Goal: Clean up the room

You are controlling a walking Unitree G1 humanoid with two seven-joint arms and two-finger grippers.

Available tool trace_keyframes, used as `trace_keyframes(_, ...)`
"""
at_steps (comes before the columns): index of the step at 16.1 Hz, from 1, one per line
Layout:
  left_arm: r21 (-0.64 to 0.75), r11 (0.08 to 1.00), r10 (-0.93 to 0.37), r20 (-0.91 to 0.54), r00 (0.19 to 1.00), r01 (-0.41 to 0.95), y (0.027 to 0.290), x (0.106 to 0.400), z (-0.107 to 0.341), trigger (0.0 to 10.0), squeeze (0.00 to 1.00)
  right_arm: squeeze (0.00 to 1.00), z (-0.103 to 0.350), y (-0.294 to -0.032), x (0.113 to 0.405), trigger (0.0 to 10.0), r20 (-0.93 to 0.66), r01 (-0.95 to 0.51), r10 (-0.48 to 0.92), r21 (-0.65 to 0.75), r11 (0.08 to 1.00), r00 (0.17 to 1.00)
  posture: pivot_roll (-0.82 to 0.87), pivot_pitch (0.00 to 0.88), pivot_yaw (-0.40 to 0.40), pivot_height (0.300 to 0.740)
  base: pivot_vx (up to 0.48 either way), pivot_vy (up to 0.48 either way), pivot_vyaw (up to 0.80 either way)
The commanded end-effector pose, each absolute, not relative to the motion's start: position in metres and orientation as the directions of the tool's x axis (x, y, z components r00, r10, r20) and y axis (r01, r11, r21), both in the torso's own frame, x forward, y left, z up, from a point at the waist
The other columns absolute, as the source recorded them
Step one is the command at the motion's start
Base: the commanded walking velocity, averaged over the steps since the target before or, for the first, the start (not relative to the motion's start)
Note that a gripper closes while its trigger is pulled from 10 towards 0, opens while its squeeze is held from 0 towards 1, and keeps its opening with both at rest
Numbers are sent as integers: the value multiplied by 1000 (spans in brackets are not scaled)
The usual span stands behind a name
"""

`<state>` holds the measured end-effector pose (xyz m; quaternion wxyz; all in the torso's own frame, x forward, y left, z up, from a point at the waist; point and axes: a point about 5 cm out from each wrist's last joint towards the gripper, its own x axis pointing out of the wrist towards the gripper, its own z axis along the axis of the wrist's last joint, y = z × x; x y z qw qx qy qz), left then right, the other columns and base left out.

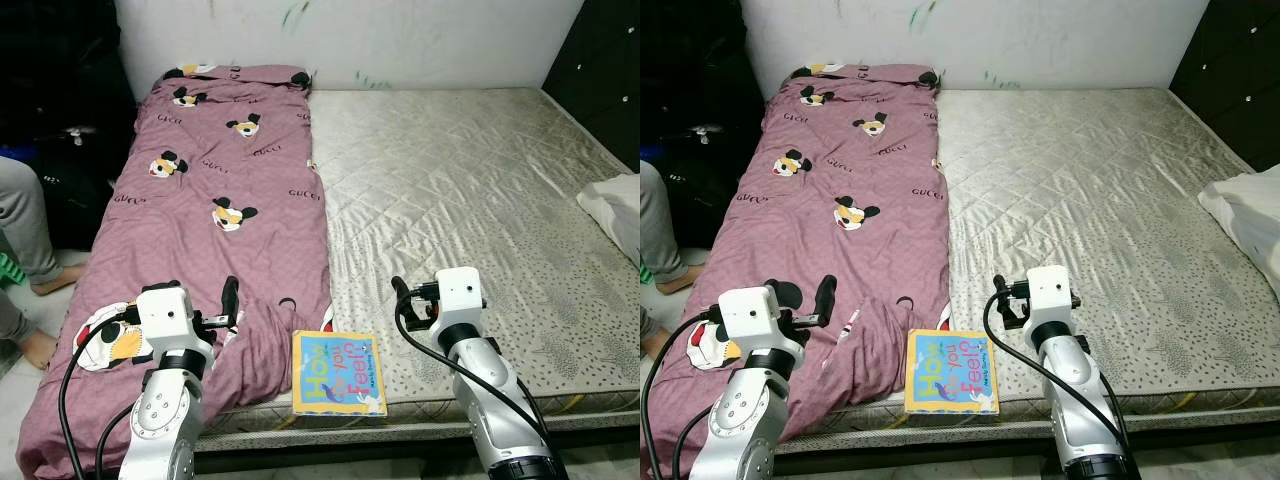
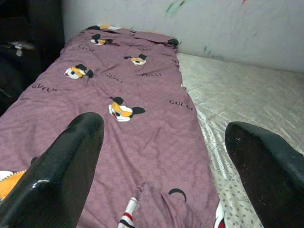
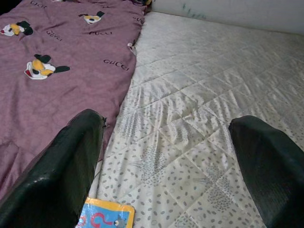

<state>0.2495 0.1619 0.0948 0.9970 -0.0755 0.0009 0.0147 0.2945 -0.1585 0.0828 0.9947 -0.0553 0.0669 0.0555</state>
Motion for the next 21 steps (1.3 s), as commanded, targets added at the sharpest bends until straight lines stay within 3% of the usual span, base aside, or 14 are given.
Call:
trace_keyframes(1, -147, 989, 27, -19, 999, -29, 161, 250, 93, 10000, 0, 0, 83, -159, 296, 10000, -140, -125, 109, -112, 986, 984, 18, 86, -14, 740, 0, 0, 0)
trace_keyframes(10, -158, 987, 36, -22, 999, -39, 158, 252, 93, 10000, 0, 0, 83, -155, 298, 10000, -140, -149, 131, -125, 981, 981, 23, 86, -22, 640, 0, 0, 0)
trace_keyframes(21, -157, 986, 56, -10, 998, -57, 159, 257, 96, 10000, 0, 0, 81, -162, 301, 10000, -144, -152, 129, -158, 976, 981, 21, 98, -21, 640, 0, 0, 0)
